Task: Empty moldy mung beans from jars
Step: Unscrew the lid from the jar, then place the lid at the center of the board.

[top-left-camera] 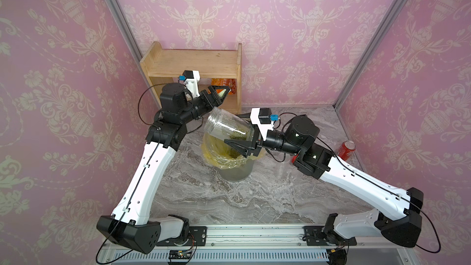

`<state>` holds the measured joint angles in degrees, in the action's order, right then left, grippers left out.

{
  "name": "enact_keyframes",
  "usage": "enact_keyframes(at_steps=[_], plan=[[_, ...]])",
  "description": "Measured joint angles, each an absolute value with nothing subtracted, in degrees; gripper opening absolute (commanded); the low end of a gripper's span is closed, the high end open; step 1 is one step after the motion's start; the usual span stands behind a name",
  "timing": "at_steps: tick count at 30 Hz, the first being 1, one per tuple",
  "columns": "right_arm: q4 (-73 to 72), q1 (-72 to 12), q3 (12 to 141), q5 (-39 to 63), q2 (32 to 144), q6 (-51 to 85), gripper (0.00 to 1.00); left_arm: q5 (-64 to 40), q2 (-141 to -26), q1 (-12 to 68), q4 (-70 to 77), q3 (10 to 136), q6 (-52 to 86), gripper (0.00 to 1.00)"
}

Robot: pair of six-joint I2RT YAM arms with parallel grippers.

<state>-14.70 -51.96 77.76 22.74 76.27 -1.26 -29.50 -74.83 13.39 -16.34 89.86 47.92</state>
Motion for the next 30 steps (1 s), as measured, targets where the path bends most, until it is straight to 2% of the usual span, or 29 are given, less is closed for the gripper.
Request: enact_keyframes(at_steps=[9,18,22,30], plan=[[-13.85,-48.95,77.76,22.2,75.99,-0.34,0.27,-26.65,-72.6,6.52,-17.15,84.66,43.9,0.41],[-12.97,-44.6,76.4,21.63,75.99,2.2,0.26,-12.4,-57.52,4.23,-24.36,73.32,30.94,0.49],[-12.36,-43.42,76.12,21.65,76.01,3.22,0.26,-5.5,-51.33,3.75,-25.36,66.76,26.44,0.49],[-12.53,-41.56,75.99,22.0,76.01,5.06,0.26,1.72,-53.39,1.61,-24.25,50.78,25.74,0.49]])
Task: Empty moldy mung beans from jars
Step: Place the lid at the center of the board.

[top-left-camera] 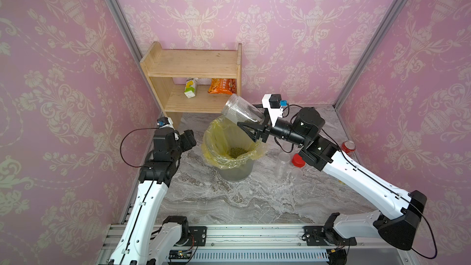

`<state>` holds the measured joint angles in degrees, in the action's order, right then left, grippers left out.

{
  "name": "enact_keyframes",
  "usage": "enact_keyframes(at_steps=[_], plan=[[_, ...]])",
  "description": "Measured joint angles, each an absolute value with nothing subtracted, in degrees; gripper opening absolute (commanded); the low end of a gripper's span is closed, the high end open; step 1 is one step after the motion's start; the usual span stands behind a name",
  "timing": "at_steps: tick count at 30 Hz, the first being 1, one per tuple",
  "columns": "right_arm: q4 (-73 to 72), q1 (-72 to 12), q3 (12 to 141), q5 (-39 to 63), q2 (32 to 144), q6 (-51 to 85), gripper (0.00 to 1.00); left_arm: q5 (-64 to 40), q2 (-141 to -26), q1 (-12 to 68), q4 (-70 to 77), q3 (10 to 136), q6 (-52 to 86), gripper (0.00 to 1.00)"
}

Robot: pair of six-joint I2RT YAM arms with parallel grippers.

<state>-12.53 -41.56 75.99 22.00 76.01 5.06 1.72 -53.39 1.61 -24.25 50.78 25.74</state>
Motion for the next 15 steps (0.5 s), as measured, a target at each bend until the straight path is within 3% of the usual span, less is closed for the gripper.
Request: enact_keyframes(at_steps=[11,15], plan=[[-12.58,-39.72,75.5,23.83,76.4,7.4,0.26,8.14,-55.33,1.61,-10.96,37.34,27.92,0.5],[-11.66,-39.42,75.55,24.47,77.52,7.84,0.26,10.44,-57.95,1.52,-7.33,33.41,27.92,0.58]])
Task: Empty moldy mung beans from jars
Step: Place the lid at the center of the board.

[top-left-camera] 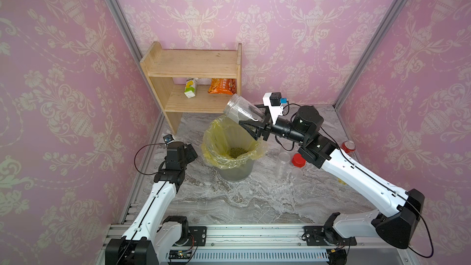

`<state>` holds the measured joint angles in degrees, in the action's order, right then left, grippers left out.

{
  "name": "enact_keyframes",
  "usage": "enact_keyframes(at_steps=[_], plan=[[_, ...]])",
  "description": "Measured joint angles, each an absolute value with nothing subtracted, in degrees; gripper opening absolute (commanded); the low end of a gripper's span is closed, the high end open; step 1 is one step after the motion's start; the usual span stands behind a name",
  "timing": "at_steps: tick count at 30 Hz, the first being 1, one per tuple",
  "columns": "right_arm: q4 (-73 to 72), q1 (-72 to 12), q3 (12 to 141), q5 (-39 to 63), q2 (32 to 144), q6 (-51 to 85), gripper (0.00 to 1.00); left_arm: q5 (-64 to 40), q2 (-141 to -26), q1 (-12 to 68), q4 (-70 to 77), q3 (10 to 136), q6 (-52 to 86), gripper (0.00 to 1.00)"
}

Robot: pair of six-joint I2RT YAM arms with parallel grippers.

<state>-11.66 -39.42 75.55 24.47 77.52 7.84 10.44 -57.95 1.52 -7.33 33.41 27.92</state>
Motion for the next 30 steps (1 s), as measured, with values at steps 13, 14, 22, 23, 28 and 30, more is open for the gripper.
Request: enact_keyframes(at_steps=[13,14,22,23,28,30], plan=[[-8.05,-38.74,76.36,26.5,81.19,11.22,0.26,11.07,-63.81,1.17,0.4,30.5,27.68,0.74],[-7.38,-38.7,76.55,26.46,81.36,11.49,0.26,11.18,-64.18,1.17,0.86,30.35,27.66,0.79],[-3.88,-38.33,76.55,26.41,81.43,12.25,0.27,11.31,-67.7,1.17,2.2,29.45,27.0,0.91],[-3.49,-38.33,76.55,26.39,81.43,12.27,0.27,11.31,-67.96,1.17,2.26,29.45,26.85,0.94],[-1.76,-38.33,76.55,26.39,81.43,12.27,0.27,11.31,-68.27,1.13,2.44,29.45,26.39,0.99],[-1.15,-38.33,76.55,26.39,81.41,12.27,0.27,11.31,-68.27,0.99,2.44,29.45,26.37,0.99]])
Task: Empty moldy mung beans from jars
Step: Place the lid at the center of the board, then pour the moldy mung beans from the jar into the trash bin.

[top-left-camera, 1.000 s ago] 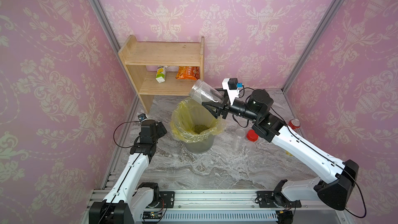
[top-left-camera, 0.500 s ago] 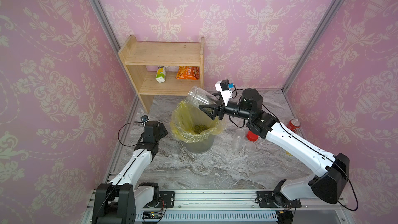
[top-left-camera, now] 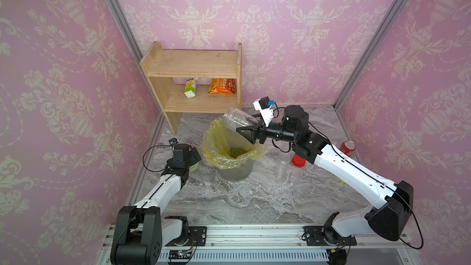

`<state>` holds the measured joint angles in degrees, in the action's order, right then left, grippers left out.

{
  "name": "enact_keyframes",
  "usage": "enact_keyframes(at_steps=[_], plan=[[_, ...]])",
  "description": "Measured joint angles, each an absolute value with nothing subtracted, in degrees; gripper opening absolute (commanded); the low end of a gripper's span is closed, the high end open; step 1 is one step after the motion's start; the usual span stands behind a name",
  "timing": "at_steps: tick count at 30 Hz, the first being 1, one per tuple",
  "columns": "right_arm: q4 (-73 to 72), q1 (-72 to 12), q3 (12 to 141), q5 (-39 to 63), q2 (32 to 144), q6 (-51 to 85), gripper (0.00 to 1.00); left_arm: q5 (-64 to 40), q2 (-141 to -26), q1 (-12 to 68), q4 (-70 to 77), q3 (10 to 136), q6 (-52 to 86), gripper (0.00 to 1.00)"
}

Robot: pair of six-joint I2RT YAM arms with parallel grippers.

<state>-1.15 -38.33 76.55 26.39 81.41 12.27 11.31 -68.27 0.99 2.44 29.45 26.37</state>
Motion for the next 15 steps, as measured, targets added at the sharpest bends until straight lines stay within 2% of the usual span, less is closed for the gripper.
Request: enact_keyframes(at_steps=[15], plan=[[6.42,-38.33,77.8,25.89,79.92,12.51,0.27,10.0,-59.07,0.91,-1.67,32.29,25.71,0.99]])
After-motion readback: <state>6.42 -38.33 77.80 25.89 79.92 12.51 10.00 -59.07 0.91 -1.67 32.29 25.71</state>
